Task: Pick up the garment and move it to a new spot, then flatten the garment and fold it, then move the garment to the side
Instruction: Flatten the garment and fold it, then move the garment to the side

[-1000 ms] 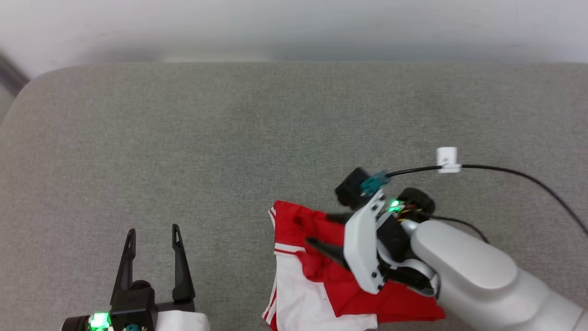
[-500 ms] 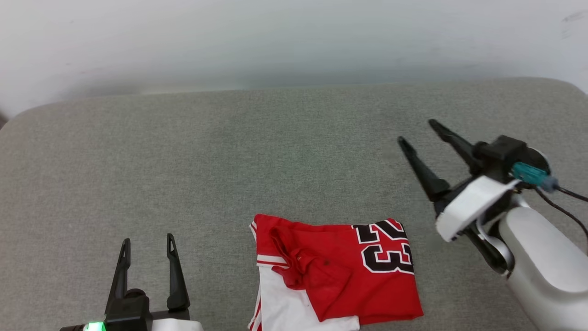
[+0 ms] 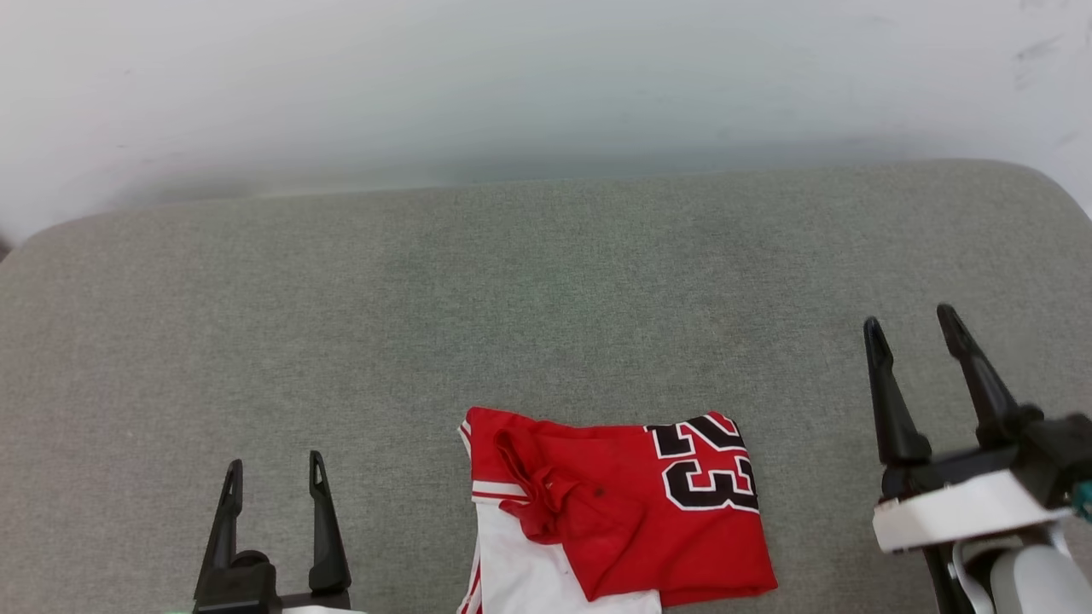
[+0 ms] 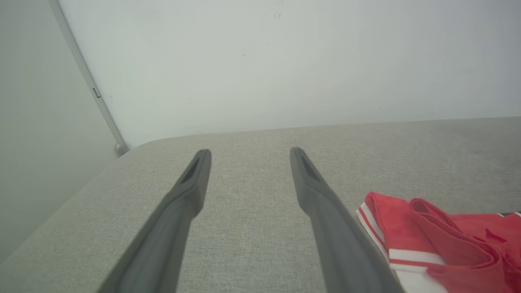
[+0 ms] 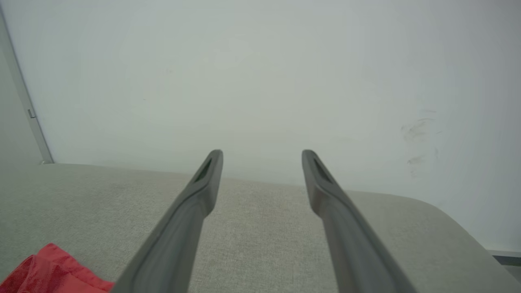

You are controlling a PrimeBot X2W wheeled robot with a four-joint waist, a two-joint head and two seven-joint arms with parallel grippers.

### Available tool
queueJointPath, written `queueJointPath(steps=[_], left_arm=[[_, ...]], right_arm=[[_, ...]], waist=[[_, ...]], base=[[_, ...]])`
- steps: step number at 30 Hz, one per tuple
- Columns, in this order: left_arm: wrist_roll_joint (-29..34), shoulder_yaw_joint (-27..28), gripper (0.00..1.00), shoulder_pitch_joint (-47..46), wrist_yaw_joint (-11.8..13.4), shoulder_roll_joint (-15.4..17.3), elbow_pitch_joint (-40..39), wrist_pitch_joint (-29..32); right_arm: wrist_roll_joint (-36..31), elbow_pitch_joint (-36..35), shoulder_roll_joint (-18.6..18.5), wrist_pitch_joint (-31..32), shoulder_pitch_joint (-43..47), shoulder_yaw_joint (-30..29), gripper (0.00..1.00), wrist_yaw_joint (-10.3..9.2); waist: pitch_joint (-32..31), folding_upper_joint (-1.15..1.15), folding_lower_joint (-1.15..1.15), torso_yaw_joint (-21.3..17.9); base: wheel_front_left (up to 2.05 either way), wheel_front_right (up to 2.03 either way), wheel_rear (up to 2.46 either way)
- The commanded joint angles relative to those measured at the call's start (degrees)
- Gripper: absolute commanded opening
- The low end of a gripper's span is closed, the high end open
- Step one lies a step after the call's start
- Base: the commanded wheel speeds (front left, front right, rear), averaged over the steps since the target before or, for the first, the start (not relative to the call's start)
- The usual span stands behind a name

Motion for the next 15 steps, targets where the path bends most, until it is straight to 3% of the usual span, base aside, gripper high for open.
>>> queueJointPath(steps=[1,11,15], left_arm=[[-0.1,0.0,1.00,0.5,-0.3,-0.2,0.1,-0.3],[-0.9,0.1,1.00,2.9,-2.2,-0.5,-0.1,-0.3],[-0.7,0.5,1.00,3.4,-2.4,-0.6,-0.1,-0.3]], right_arm=[[-0.5,-1.3,1.0,-0.1,2.1,-0.8,1.00,-0.05],[-1.8,-6.8,5.5,-0.1,15.2,-4.3,1.00,-0.05],[-2.1,-7.4,6.1,-0.1,16.6,-4.2,1.00,-0.05]], waist=[[-0.3,0.00,0.00,0.1],[-2.8,0.00,0.00,1.2],[-3.0,0.00,0.00,1.1]], base=[[0.00,0.00,0.00],[0.00,0.00,0.00],[0.00,0.00,0.00]])
